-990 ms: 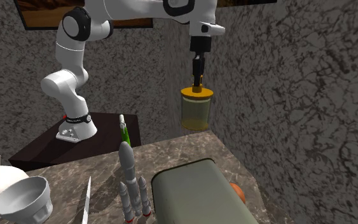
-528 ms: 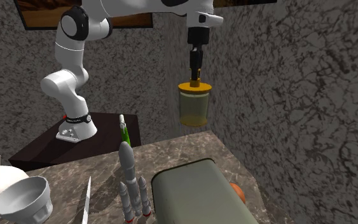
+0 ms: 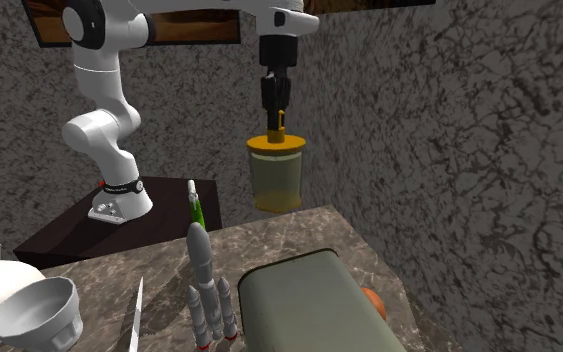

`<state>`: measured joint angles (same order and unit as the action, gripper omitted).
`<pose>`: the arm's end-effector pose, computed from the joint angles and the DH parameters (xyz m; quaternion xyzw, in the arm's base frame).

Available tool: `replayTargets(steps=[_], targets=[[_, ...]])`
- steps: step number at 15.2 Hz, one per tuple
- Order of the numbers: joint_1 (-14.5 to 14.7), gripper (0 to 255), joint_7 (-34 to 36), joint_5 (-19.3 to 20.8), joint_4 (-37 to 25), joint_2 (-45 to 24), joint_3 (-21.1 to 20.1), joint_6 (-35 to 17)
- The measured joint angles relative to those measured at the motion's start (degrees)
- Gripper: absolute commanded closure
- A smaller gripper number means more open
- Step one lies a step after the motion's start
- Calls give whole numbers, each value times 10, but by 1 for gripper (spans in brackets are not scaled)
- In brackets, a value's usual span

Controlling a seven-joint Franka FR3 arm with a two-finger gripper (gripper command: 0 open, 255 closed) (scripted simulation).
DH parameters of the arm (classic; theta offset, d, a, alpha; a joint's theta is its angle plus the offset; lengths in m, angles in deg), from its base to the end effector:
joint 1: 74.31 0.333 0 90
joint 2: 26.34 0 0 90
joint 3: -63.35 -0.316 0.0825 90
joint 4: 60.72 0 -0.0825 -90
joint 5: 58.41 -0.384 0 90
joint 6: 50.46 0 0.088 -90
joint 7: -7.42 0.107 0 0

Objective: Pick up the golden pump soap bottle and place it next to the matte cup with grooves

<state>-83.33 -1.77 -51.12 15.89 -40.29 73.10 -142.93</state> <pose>0.5983 -0.2025 0.5978 0.9932 -0.0788 -0.0023 0.0859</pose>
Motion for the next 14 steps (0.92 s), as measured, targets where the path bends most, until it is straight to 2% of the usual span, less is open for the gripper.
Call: replayTargets(steps=[8, 14], targets=[[-51, 255, -87, 1, 53, 61, 35, -7], [-93, 255, -162, -3, 59, 80, 67, -4]])
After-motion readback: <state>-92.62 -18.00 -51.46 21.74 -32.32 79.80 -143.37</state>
